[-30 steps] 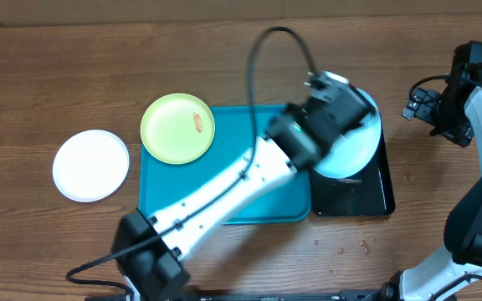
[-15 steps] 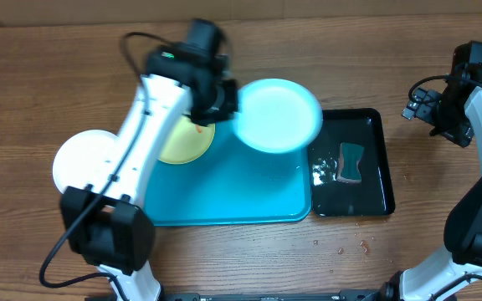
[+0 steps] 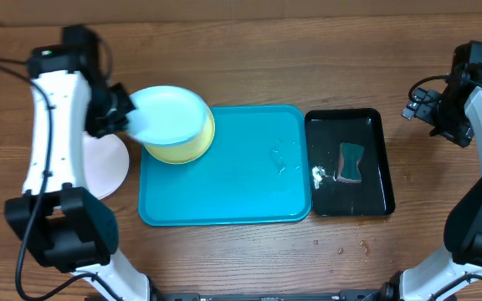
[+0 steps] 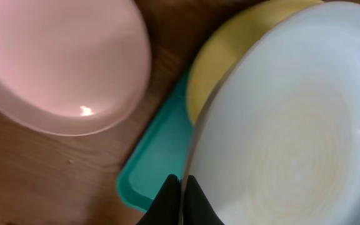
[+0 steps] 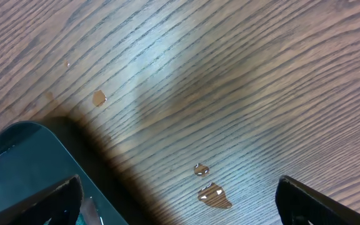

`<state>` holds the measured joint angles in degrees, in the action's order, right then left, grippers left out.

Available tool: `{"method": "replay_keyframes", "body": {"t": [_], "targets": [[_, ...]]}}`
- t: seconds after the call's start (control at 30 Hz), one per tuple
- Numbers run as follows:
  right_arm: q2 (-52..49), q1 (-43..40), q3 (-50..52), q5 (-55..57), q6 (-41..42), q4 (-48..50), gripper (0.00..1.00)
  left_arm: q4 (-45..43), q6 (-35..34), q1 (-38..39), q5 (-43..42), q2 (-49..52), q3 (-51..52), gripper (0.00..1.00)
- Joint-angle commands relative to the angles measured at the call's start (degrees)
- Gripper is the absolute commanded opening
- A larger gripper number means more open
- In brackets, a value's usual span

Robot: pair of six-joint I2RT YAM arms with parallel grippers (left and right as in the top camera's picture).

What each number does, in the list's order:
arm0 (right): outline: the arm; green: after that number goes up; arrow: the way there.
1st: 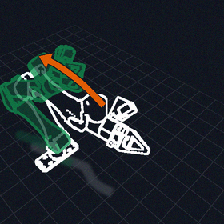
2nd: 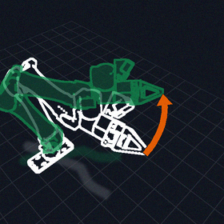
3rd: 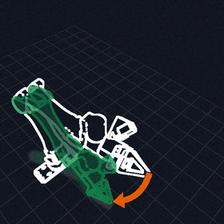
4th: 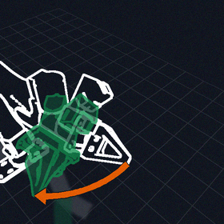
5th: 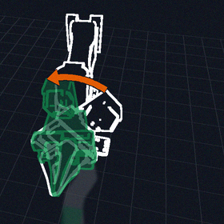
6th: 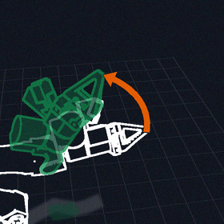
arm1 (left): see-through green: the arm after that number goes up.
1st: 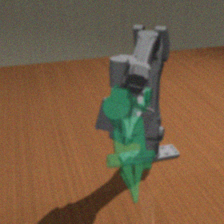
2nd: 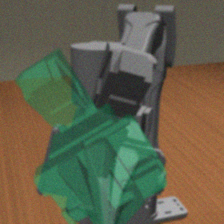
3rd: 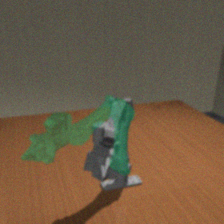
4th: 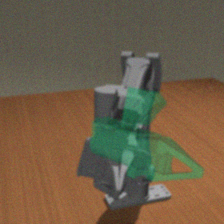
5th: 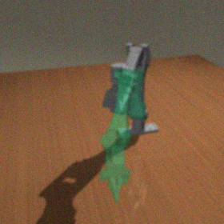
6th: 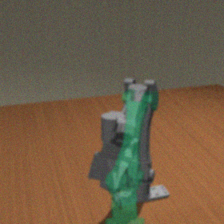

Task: Clean dirty plates on tray and stack at the side
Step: 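Carry light-blue plate left toward the white plate, then lower light-blue plate onto white plate and open left gripper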

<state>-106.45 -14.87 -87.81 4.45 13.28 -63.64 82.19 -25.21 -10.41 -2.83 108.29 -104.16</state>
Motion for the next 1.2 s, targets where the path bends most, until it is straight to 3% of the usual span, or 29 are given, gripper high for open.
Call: {"method": "replay_keyframes", "body": {"t": [0.0,0.5,0.7,1.17], "targets": [[0.9,0.0,-0.5,0.0,0.2,0.4,1.00,1.0,-2.2,-5.0,4.8,0.2,0.2,0.04],[0.9,0.0,-0.5,0.0,0.2,0.4,1.00,3.3,-5.6,-22.4,15.4,0.2,0.3,0.04],[0.9,0.0,-0.5,0.0,0.2,0.4,1.00,2.6,-6.2,-23.4,15.5,0.2,1.0,0.04],[0.9,0.0,-0.5,0.0,0.2,0.4,1.00,-8.9,-6.3,-23.3,15.3,0.2,15.2,0.04]]}}
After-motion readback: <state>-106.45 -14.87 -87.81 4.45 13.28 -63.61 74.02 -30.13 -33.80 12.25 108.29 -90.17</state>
